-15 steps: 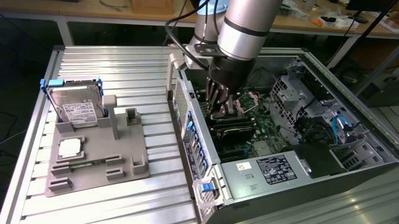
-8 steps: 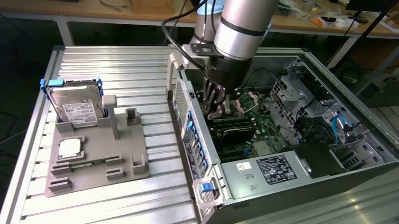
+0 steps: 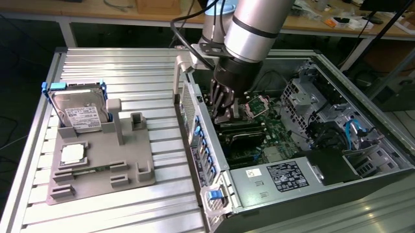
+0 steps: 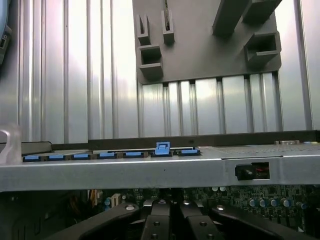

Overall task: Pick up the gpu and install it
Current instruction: 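Press down on the gpu until it lock into place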

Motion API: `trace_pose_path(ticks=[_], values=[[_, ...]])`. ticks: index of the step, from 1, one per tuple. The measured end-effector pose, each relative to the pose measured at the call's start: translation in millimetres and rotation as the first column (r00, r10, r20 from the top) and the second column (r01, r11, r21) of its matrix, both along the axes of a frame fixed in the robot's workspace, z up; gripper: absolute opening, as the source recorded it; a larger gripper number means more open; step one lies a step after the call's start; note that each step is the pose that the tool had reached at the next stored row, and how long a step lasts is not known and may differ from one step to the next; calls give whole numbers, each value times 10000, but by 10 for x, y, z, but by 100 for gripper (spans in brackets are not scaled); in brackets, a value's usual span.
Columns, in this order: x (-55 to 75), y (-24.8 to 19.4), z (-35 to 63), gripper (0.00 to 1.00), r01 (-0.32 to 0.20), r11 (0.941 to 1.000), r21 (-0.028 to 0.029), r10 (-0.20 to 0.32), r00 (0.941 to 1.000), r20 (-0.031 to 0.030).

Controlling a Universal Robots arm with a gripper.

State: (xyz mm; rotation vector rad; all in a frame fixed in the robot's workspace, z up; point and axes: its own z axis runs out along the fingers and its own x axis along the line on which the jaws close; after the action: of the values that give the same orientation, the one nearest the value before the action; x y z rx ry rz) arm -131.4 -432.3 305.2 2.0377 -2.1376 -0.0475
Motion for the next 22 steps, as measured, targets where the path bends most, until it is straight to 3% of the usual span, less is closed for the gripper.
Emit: trace_pose_path(ticks=[7,11,12,17,22], values=[[0,0,-35,11,-1,10000,-5,1,10000,4],[-1,2,-98,11,4,10000,28,-4,10000,74],[-1,1,-102,11,4,10000,13,-4,10000,83],[16,0,-95,11,3,10000,-18,-3,10000,81],[24,0,-20,11,3,10000,-22,-3,10000,82]])
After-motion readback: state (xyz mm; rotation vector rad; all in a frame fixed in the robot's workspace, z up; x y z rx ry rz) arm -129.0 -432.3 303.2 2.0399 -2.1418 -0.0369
